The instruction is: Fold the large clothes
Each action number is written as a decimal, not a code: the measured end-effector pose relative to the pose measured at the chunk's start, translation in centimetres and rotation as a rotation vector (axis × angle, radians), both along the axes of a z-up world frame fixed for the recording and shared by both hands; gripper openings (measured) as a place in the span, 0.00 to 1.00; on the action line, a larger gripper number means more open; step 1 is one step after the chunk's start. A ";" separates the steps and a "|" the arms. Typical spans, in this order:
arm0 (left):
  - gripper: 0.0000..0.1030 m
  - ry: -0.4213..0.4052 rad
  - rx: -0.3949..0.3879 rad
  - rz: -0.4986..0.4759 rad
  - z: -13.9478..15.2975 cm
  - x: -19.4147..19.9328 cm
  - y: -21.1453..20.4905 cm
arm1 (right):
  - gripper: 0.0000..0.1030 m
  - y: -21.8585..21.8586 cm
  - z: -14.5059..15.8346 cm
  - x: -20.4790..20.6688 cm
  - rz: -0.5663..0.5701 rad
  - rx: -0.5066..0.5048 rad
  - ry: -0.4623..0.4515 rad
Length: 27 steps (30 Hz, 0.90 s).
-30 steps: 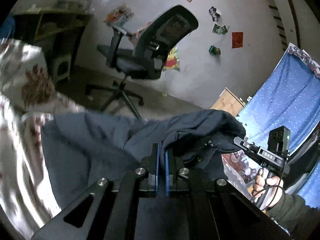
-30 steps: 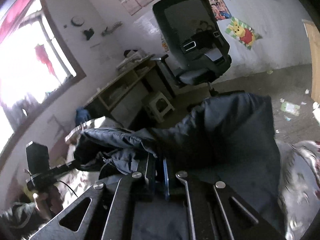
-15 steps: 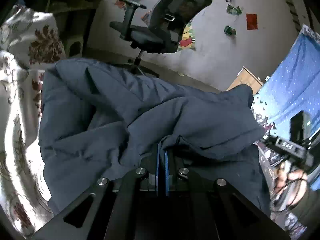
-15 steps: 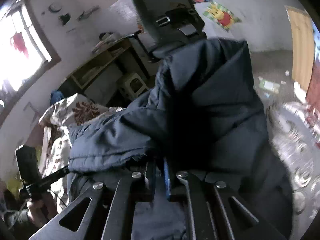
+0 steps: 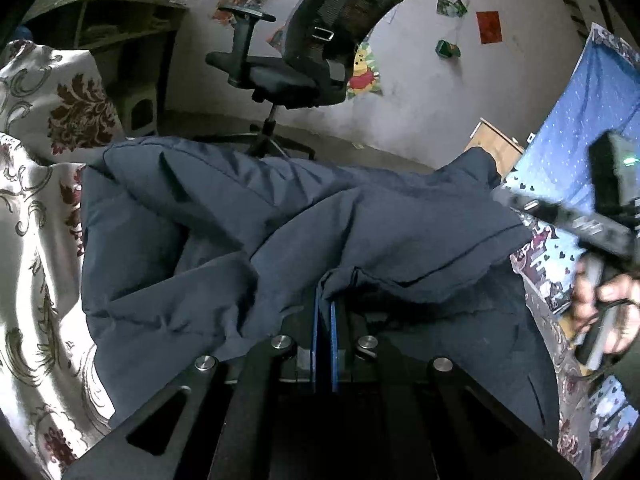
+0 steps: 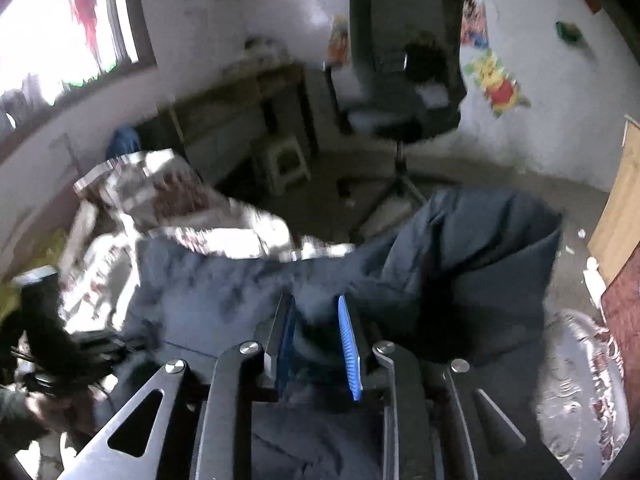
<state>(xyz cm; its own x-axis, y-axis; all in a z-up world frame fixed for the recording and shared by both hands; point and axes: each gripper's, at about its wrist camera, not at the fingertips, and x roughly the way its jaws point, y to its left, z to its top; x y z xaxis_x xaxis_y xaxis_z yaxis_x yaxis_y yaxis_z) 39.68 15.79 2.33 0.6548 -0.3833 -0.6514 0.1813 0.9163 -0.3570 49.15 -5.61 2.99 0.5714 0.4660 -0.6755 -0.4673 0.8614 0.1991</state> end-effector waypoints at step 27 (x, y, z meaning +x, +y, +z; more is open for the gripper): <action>0.10 0.124 0.040 -0.117 -3.3 8.4 -3.7 | 0.18 -2.0 -9.1 1.6 0.071 0.004 0.082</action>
<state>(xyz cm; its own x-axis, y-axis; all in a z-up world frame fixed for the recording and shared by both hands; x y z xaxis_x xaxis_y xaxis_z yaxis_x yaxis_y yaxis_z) 48.05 12.07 -0.95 0.5207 -0.4239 -0.7411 0.2439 0.9057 -0.3467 50.78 -7.59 -6.10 0.4795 0.5061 -0.7169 -0.5092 0.8258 0.2424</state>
